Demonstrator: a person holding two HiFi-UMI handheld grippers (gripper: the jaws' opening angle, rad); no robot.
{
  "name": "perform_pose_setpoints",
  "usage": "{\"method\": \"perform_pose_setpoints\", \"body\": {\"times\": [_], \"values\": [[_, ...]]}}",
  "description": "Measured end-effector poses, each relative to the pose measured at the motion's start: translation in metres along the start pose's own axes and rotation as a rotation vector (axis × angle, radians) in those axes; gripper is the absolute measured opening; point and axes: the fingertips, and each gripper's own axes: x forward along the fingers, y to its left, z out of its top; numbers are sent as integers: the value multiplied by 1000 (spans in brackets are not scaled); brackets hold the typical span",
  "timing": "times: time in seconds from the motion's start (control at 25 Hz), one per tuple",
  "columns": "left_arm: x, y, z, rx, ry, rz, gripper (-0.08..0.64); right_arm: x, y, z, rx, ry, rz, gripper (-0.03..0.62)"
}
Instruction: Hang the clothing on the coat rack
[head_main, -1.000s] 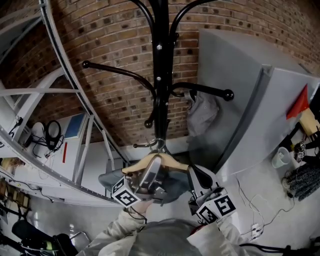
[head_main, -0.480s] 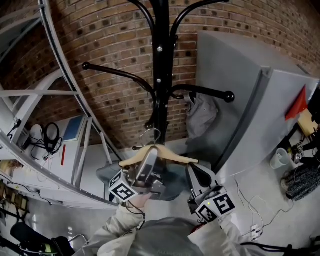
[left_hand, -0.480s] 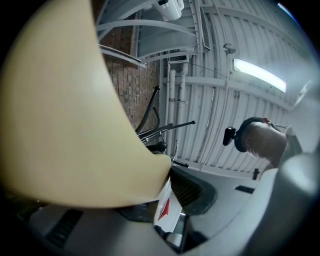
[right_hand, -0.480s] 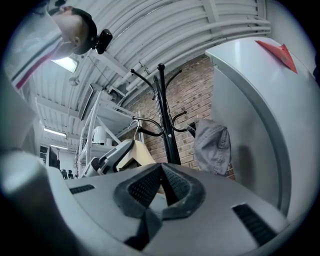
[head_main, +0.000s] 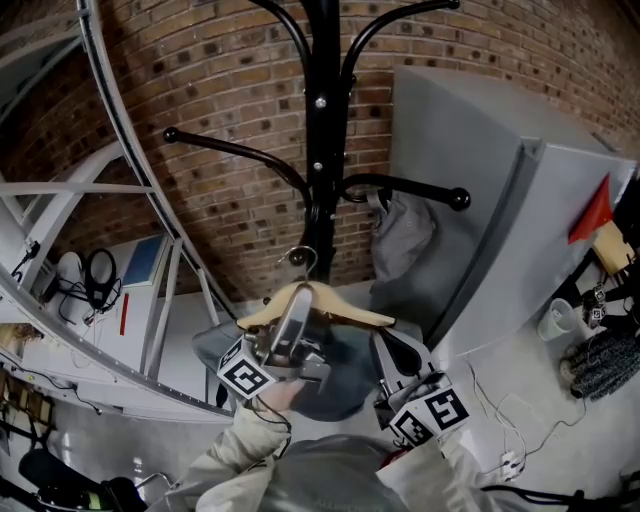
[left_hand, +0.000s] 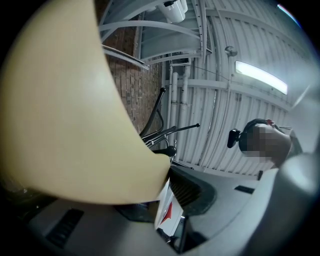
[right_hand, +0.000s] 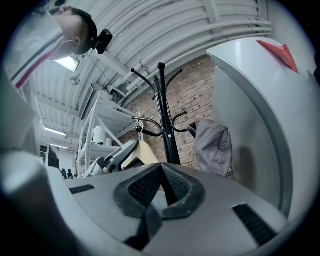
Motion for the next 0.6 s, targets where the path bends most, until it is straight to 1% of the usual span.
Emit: {"method": "perform_pose_setpoints", "body": {"times": [0.28, 0.6], "values": [[-2, 18, -2, -4, 2, 32, 100, 2, -7, -10, 12, 31, -19, 23], [1, 37, -4, -19, 7, 38, 101, 3, -13, -14, 14, 44, -41, 23]]}}
